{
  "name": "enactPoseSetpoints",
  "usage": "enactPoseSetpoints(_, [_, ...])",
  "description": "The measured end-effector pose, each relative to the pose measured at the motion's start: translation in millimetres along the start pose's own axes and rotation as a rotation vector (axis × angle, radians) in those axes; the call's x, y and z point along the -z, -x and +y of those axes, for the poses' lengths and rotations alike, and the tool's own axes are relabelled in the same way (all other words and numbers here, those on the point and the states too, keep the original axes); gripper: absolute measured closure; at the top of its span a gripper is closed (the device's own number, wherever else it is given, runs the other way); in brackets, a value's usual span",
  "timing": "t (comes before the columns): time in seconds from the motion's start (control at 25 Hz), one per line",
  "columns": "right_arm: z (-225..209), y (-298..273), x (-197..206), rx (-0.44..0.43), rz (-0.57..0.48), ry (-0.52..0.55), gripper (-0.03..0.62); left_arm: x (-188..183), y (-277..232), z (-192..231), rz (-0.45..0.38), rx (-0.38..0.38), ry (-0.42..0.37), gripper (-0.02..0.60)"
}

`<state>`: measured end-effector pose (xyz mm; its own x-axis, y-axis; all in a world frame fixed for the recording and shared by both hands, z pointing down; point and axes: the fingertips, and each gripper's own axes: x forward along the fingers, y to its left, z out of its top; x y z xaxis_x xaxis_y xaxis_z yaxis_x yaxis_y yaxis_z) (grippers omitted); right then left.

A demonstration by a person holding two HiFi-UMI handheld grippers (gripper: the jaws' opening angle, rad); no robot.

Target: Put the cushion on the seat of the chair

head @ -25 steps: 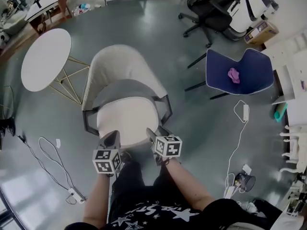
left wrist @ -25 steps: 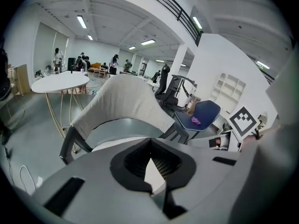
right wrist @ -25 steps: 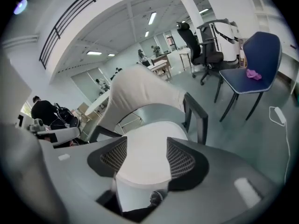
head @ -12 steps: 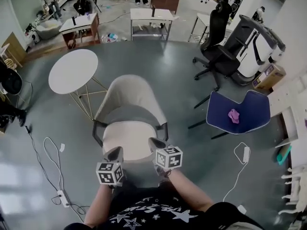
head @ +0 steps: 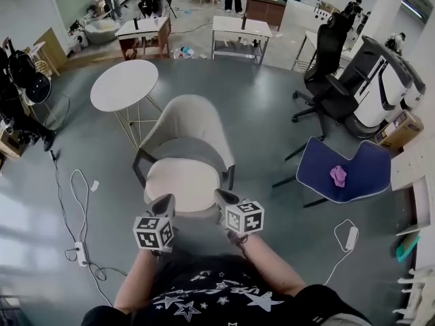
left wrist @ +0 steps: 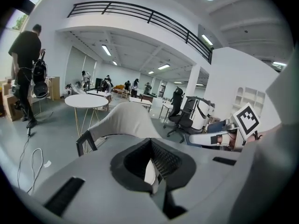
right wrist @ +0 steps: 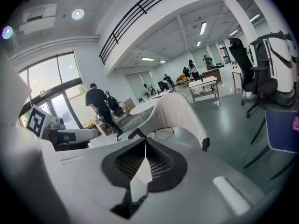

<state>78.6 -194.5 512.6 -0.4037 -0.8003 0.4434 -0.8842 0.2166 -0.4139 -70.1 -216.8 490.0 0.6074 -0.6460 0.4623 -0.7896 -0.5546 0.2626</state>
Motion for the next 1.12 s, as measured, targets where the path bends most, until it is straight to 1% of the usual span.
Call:
enactPoseSetpoints(0.24, [-26,42,28,-0.064,0.043,0.028,0.585,26,23,-43,-0.039,-0.073,0.038,0.574])
enactPoseSetpoints(0.36, [-28,51,40,-0.102,0.067,0.047,0.585,41,36,-57,-0.047,-0.105,0.057,0.574])
enactPoseSetpoints(0.6, [-24,59,64,-0.143,0.138,0.037,0.586,61,65,-74,-0.054,-0.163,0.116,0.574])
enactPoseSetpoints(0.84, [-14,63,72,-0.142,0.158,0.042,0.586,69,88,-73,-0.078,-0.171,0.146,0.574])
enactPoseSetpoints(1.0, [4,74,76,-0.134,0.156,0.053,0.586,76,111,-72,-0.110,-0.171,0.176,0.574])
enactPoseSetpoints(1.12, [21,86,84,-0.122,0.146,0.043,0.586,85,139,-74,-0.122,-0.176,0.191,0.574])
